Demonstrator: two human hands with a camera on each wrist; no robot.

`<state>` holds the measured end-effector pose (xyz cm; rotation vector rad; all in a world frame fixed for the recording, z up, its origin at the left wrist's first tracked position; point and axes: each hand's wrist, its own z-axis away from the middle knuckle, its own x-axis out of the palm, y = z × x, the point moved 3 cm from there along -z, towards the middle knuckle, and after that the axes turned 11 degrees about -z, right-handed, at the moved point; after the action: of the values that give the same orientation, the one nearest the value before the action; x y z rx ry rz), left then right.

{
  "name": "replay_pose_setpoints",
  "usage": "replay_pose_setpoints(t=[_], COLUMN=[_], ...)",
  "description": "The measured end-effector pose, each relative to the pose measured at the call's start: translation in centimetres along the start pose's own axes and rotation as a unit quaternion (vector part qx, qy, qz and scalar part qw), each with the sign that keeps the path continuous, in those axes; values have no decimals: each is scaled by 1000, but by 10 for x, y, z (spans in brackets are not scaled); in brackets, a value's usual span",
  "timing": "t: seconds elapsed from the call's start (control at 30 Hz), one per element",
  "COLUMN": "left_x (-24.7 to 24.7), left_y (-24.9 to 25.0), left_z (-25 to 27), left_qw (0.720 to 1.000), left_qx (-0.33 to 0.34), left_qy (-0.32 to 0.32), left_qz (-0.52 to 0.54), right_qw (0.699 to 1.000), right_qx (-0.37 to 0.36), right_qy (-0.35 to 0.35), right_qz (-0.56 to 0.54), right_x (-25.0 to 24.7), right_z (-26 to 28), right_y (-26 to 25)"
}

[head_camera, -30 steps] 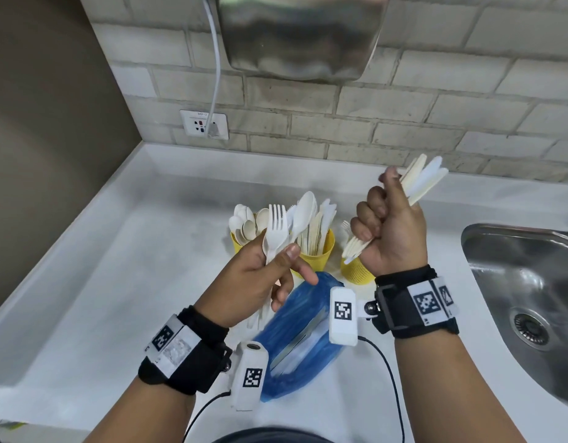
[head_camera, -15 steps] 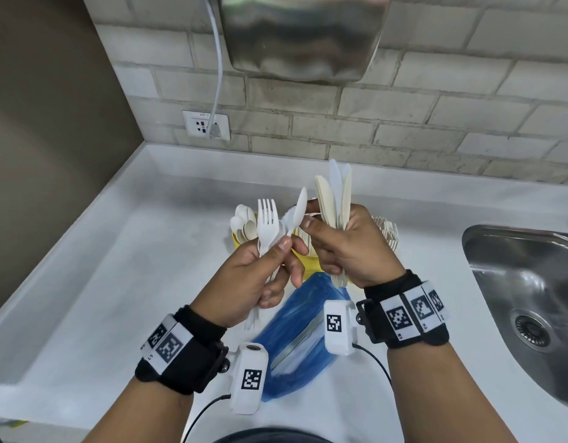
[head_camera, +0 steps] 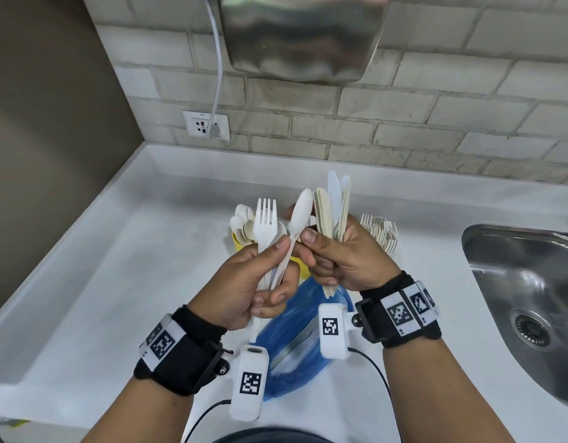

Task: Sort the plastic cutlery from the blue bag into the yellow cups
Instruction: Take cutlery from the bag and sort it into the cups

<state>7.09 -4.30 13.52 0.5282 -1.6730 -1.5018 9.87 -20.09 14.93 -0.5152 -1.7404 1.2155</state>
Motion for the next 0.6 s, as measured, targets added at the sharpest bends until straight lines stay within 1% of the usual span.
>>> replay_pose_setpoints(t=[0.13, 0.23, 0.37, 0.47, 0.6], left_x=[-2, -3, -5, -8, -10], left_y=[0, 0, 0, 0, 0], left_z=[0, 0, 1, 0, 0], left_qw=[1000, 1000, 999, 995, 989], left_qx=[-11, -9, -1, 2, 6], left_qy=[0, 8, 37, 56, 58], left_qz=[21, 11, -34, -85, -137], right_qw=[1000, 999, 997, 995, 994], right_qx=[-3, -14, -23, -35, -39], right_qy=[-2, 21, 49, 54, 56], right_qz=[15, 38, 54, 78, 88], right_x=[2, 0, 2, 3, -2], right_z=[-1, -3, -5, -6, -7], right_y=[1, 2, 1, 0, 1])
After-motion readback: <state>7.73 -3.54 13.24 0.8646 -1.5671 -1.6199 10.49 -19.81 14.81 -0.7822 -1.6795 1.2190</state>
